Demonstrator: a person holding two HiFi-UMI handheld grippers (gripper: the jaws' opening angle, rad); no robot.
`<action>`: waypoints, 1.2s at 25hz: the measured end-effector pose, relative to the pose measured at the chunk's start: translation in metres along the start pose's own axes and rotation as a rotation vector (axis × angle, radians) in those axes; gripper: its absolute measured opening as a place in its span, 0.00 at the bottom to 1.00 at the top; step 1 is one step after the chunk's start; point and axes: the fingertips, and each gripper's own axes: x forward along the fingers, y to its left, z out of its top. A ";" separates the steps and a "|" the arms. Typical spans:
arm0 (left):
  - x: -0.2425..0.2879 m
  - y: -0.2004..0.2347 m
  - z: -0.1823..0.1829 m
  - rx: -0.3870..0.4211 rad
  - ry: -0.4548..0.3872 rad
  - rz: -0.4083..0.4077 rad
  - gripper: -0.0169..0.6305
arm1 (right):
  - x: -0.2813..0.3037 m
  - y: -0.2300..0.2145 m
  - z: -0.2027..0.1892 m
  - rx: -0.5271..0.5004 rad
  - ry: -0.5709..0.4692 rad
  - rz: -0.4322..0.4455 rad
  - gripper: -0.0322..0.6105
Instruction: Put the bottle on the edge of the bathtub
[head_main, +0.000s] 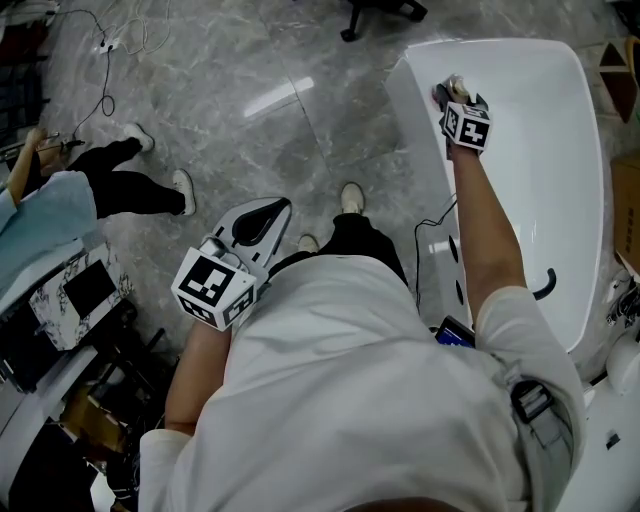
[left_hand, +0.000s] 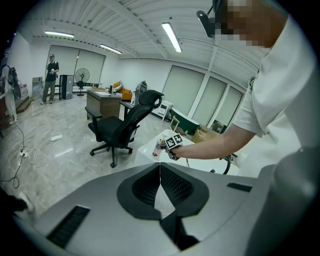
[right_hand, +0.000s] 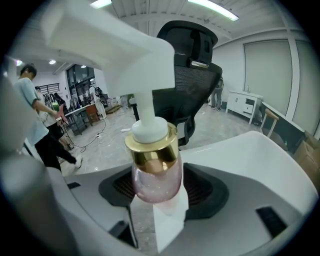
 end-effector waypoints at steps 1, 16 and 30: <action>-0.001 -0.001 0.000 0.002 -0.001 -0.001 0.05 | -0.001 -0.001 0.000 0.005 0.003 0.000 0.48; -0.028 -0.015 -0.009 0.044 -0.037 -0.035 0.05 | -0.041 0.007 -0.017 0.025 0.005 -0.011 0.53; -0.082 -0.032 -0.036 0.087 -0.100 -0.083 0.05 | -0.122 0.056 -0.046 0.008 -0.015 -0.002 0.46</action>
